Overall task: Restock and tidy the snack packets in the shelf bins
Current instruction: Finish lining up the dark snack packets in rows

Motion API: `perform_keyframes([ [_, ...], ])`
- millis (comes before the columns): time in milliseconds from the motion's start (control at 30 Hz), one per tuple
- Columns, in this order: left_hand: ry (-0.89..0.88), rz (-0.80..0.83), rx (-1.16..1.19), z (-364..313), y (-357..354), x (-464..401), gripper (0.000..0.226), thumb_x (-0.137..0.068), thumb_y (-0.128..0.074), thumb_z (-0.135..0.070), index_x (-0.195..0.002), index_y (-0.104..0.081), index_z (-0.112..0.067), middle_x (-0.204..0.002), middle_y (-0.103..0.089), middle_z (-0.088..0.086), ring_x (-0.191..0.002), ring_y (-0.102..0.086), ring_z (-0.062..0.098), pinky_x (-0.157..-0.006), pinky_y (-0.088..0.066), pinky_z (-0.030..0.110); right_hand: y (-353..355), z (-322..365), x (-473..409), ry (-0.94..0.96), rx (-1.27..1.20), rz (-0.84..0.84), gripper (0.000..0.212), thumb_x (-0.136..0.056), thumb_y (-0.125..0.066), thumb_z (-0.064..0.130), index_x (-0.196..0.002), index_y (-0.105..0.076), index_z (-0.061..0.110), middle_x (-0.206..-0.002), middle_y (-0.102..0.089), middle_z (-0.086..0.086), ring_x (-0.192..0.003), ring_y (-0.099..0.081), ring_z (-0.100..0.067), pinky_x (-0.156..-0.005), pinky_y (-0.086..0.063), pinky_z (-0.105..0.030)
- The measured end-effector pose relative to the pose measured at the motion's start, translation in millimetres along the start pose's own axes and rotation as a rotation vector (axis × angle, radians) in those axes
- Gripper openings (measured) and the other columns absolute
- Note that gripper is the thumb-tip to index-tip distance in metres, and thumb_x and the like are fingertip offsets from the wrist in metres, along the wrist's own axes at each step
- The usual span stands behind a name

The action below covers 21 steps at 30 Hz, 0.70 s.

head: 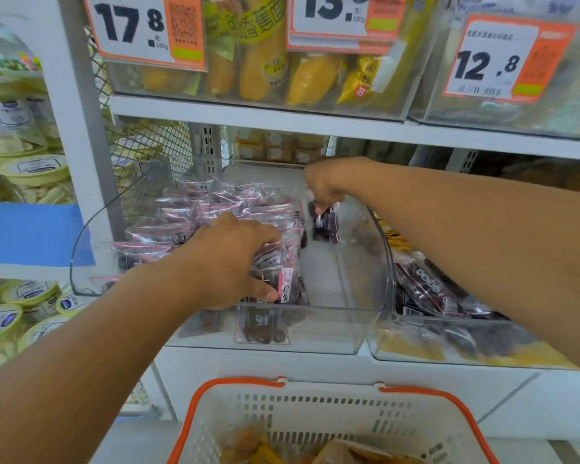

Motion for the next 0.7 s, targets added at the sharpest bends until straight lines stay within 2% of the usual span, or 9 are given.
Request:
perform_keyframes([
  [67,-0.006,0.007,-0.015,-0.2,-0.2,0.0,0.084,-0.076,-0.077,-0.053,-0.147,-0.034,-0.036,-0.149,-0.042,-0.008,-0.136,-0.031,0.021,-0.111,-0.034,0.043,-0.4,-4.9,-0.9,-0.011,0.006,-0.132,0.012,-0.094,-0.065,0.007,-0.089,-0.054,0.008,-0.077,-0.053,-0.005,-0.065,-0.052,-0.017,-0.062,-0.043,-0.031],
  [167,-0.012,0.005,-0.023,-0.4,-0.4,0.0,0.084,-0.077,-0.076,-0.053,-0.147,-0.033,-0.037,-0.151,-0.040,-0.010,-0.137,-0.033,0.019,-0.112,-0.032,0.041,-15.5,-14.1,-9.4,0.021,0.007,-0.195,0.014,-0.094,-0.053,-0.003,-0.098,-0.052,0.010,-0.086,-0.053,-0.007,-0.079,-0.055,-0.022,-0.067,-0.043,-0.033],
  [233,-0.007,0.009,-0.025,-0.8,-0.8,0.0,0.084,-0.077,-0.076,-0.054,-0.147,-0.033,-0.037,-0.151,-0.040,-0.010,-0.137,-0.033,0.019,-0.113,-0.032,0.041,-23.7,-16.6,-12.2,0.034,0.002,-0.224,0.016,-0.092,-0.047,-0.003,-0.092,-0.049,0.013,-0.081,-0.046,-0.006,-0.079,-0.049,-0.023,-0.065,-0.038,-0.032],
  [333,-0.005,0.009,-0.031,-0.2,-1.6,0.0,0.085,-0.077,-0.075,-0.055,-0.148,-0.031,-0.037,-0.152,-0.038,-0.010,-0.138,-0.031,0.019,-0.113,-0.031,0.043,-19.5,-13.1,-10.7,0.004,0.048,-0.323,0.011,-0.093,-0.054,0.005,-0.088,-0.048,0.013,-0.076,-0.043,-0.004,-0.074,-0.046,-0.022,-0.069,-0.038,-0.035],
  [433,-0.002,0.013,-0.019,-1.1,-0.8,-0.2,0.086,-0.076,-0.076,-0.055,-0.148,-0.032,-0.037,-0.151,-0.039,-0.010,-0.138,-0.032,0.020,-0.113,-0.032,0.044,-16.5,-9.9,-3.9,-0.042,0.057,-0.403,0.021,-0.087,-0.059,0.002,-0.072,-0.047,0.010,-0.074,-0.051,-0.005,-0.059,-0.045,-0.016,-0.060,-0.041,-0.029],
  [533,-0.003,0.018,-0.010,-1.3,-0.5,-0.8,0.087,-0.075,-0.077,-0.054,-0.148,-0.033,-0.036,-0.151,-0.040,-0.010,-0.138,-0.033,0.020,-0.112,-0.033,0.044,-18.0,-6.7,-5.1,-0.067,-0.156,-0.143,0.015,-0.090,-0.063,0.005,-0.076,-0.057,0.006,-0.083,-0.062,-0.011,-0.062,-0.061,-0.019,-0.049,-0.050,-0.029],
  [567,-0.003,0.015,-0.009,-1.2,-0.6,-0.7,0.088,-0.075,-0.077,-0.054,-0.148,-0.033,-0.036,-0.151,-0.040,-0.010,-0.137,-0.034,0.020,-0.112,-0.033,0.044,-19.1,-5.6,-4.9,-0.065,-0.261,-0.004,0.008,-0.090,-0.069,0.008,-0.087,-0.063,0.003,-0.093,-0.065,-0.013,-0.071,-0.069,-0.022,-0.053,-0.057,-0.030],
  [633,-0.002,0.013,-0.007,-1.0,-0.9,-1.3,0.088,-0.074,-0.078,-0.054,-0.148,-0.033,-0.035,-0.151,-0.041,-0.009,-0.137,-0.036,0.021,-0.112,-0.034,0.044,-20.3,-4.1,-4.4,-0.048,-0.427,0.171,0.027,-0.089,-0.075,0.014,-0.111,-0.065,0.002,-0.110,-0.067,-0.014,-0.088,-0.072,-0.023,-0.065,-0.062,-0.027],
  [700,0.012,0.025,0.005,-1.8,-1.1,-1.3,0.088,-0.074,-0.079,-0.053,-0.147,-0.034,-0.035,-0.148,-0.046,-0.006,-0.134,-0.042,0.022,-0.111,-0.036,0.044,-23.2,-4.4,-4.8,-0.031,-0.577,0.161,0.034,-0.089,-0.074,0.014,-0.119,-0.062,0.004,-0.116,-0.067,-0.014,-0.098,-0.070,-0.023,-0.071,-0.061,-0.027],
])
Point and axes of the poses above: each hand's wrist, its own x-axis away from the middle knuckle, its own y-axis out of the back of the hand, z = x × y, the point moved 1 cm from there along -x, towards the middle knuckle
